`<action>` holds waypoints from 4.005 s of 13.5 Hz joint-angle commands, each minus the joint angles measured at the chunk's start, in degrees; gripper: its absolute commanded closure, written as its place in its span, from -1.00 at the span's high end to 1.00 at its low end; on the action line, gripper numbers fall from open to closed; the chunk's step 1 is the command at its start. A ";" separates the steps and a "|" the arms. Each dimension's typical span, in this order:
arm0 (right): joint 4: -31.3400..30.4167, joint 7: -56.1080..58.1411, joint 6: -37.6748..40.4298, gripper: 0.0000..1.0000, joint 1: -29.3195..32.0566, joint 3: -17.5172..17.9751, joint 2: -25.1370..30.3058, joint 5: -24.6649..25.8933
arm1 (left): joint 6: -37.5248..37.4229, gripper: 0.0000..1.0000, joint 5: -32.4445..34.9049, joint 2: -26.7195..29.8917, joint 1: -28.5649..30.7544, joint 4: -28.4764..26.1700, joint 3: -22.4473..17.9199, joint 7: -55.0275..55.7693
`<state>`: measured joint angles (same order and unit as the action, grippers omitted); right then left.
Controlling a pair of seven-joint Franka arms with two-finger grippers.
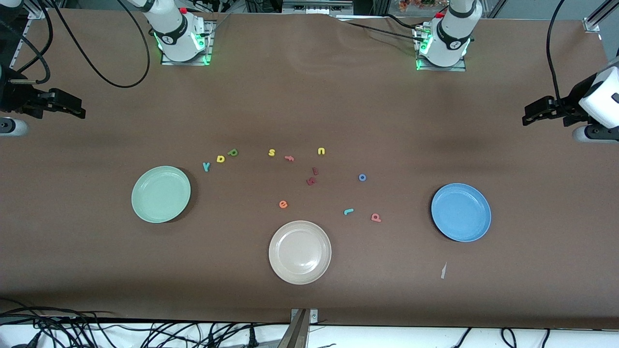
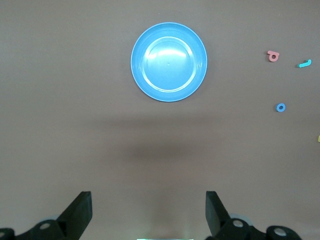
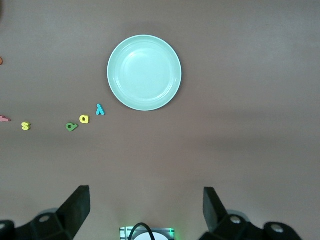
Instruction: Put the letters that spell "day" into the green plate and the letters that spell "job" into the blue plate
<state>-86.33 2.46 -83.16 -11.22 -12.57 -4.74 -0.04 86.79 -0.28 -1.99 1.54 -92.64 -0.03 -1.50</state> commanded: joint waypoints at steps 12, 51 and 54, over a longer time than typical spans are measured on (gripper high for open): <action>0.99 -0.17 1.95 1.00 0.06 0.35 0.26 -0.84 | -2.41 1.00 0.55 -1.96 -1.01 2.02 0.12 -0.88; -24.85 -27.66 -37.05 1.00 -2.48 8.88 -8.25 -3.48 | 53.92 0.98 -4.20 -31.31 -29.13 -14.68 3.37 30.41; -24.76 -34.78 -44.18 1.00 -5.65 8.88 -14.06 -2.42 | 56.12 0.83 -4.03 -32.98 -29.57 -15.20 3.37 30.41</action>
<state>-111.36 -28.41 -123.83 -15.10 -3.62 -15.63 -2.94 140.80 -4.01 -34.16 -27.22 -107.06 3.93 28.40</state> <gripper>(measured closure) 0.000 0.035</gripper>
